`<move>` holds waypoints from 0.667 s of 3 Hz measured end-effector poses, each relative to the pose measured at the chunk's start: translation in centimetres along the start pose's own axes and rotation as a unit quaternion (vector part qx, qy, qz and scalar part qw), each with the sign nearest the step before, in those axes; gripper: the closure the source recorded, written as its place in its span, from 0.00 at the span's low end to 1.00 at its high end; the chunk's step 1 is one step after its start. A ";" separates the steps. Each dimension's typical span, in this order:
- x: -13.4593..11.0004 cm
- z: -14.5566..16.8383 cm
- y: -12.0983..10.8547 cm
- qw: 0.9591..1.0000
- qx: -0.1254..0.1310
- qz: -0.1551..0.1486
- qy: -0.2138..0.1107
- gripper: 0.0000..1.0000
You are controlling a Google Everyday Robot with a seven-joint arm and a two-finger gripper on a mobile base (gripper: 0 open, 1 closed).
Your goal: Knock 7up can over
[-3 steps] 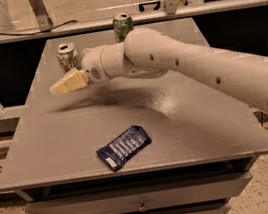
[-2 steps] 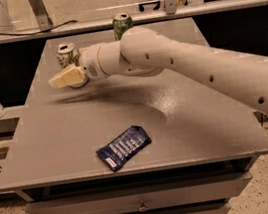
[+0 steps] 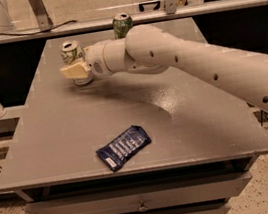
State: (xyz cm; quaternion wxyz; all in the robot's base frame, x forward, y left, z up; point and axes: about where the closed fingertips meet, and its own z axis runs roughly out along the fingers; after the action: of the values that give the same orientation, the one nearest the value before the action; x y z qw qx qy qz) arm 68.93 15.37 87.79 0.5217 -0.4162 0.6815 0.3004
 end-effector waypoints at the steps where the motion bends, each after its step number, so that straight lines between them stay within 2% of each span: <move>1: -0.3 -1.6 -1.2 1.000 0.009 -0.009 0.005 0.89; 2: -1.0 -4.0 -3.1 0.999 0.016 -0.026 0.017 1.00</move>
Offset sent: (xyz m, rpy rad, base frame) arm 0.0194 -0.0858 0.0386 -0.1084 -0.0572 -0.0283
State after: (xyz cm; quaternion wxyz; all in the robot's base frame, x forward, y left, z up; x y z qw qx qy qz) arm 69.92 10.85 89.94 0.5241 -0.4301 0.6843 0.2686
